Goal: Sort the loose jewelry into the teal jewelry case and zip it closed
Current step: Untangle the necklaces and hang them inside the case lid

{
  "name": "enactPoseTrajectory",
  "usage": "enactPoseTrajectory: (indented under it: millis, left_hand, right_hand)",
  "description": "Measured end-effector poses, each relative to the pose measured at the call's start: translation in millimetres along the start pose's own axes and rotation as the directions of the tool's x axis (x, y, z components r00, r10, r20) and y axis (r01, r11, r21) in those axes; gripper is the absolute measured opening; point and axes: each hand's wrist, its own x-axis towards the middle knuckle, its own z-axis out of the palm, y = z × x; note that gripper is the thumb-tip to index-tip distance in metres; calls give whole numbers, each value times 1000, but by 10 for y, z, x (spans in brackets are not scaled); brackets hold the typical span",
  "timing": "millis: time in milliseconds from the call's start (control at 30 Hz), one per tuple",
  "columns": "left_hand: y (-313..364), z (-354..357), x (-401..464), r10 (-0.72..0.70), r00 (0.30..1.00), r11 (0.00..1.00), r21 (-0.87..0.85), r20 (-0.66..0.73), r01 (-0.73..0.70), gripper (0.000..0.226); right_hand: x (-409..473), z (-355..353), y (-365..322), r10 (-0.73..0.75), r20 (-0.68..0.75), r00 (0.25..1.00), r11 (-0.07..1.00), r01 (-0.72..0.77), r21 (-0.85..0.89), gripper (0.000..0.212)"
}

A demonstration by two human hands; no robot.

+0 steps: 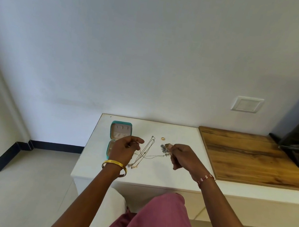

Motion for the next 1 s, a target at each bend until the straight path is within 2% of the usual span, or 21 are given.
enactPoseTrajectory:
  millis: [67, 200, 267, 367, 433, 600, 667, 833, 1000]
  left_hand:
    - [39, -10, 13, 34, 998, 999, 4, 59, -34, 24]
    - [100, 15, 33, 53, 980, 996, 67, 194, -67, 27]
    - [137, 21, 16, 63, 970, 993, 82, 236, -84, 24]
    - [170, 20, -8, 76, 969, 995, 38, 234, -88, 23]
    - [188, 2, -13, 62, 971, 998, 6, 229, -65, 23]
    - [196, -45, 0, 61, 968, 998, -4, 245, -62, 25]
    - [183, -65, 24, 51, 971, 999, -6, 235, -51, 22]
    - [83, -167, 84, -58, 986, 998, 23, 155, 55, 18]
    - [-110, -270, 134, -127, 989, 992, 23, 81, 125, 17]
  right_hand:
    - [-5, 51, 52, -2, 23, 1000, 999, 3, -37, 28]
    - [-6, 152, -30, -196, -97, 976, 981, 193, -35, 13]
    - [-22, 210, -114, -227, -31, 973, 974, 227, 2, 12]
    - [-29, 311, -142, -172, 128, 977, 984, 166, 59, 18]
    - [-20, 349, -120, -134, 192, 972, 981, 103, 163, 19]
    - [-7, 371, -89, -113, 245, 963, 946, 29, 322, 7]
    - [-17, 375, -88, -106, 270, 957, 923, -6, 385, 11]
    - [2, 240, -76, -87, 108, 990, 775, -1, 632, 28]
    - [42, 53, 6, 23, -3, 1000, 728, -15, 686, 48]
